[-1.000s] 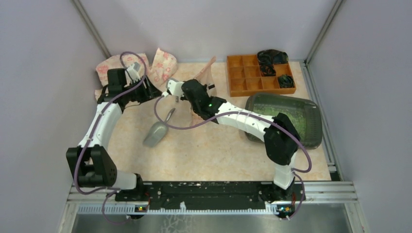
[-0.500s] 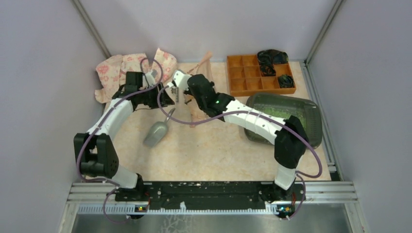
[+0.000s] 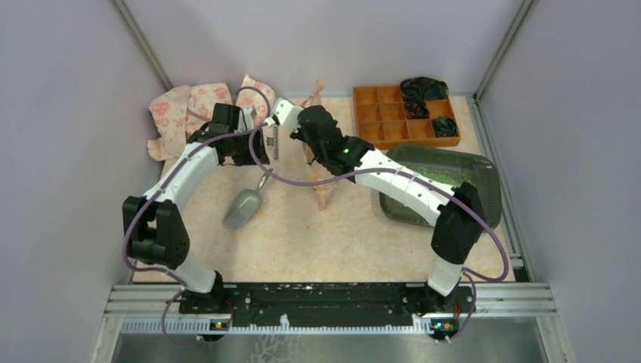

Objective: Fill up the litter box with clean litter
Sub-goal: Adjust the cat litter bag at the center of the board, then adjust the spatula at the center of the board.

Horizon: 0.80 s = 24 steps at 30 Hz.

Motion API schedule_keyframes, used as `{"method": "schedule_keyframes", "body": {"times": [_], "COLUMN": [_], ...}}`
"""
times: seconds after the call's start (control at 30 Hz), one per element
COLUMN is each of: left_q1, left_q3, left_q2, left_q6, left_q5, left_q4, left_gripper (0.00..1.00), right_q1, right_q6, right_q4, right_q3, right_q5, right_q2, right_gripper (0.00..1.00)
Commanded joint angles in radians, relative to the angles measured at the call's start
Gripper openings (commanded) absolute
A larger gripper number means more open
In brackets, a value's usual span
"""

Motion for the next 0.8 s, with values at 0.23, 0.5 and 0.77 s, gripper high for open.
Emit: {"method": "schedule_keyframes", "body": {"times": [0.23,0.5,0.77], "left_q1": [-0.04,-0.092,-0.098], "left_q3": [0.096,0.122,0.169], "left_q2": [0.214,0.282,0.337], "left_q6": [0.07,0.054,0.025], "left_q5": [-0.103,-0.149,-0.245], "left_q4": [-0.129,-0.163,-0.195], "left_gripper": [0.54,0.56,0.4], "right_q1": [-0.09,-0.129,-0.141], "right_q6": [0.114,0.153,0.204], "right_q4": [-0.013,-0.042,-0.07], "right_q3": [0.031,-0.001,-0.025], "right_q5": [-0.05,-0.103,-0.13], "right_q2": [-0.177,-0.248,-0.266], "right_gripper": [0.0,0.0,0.0]}}
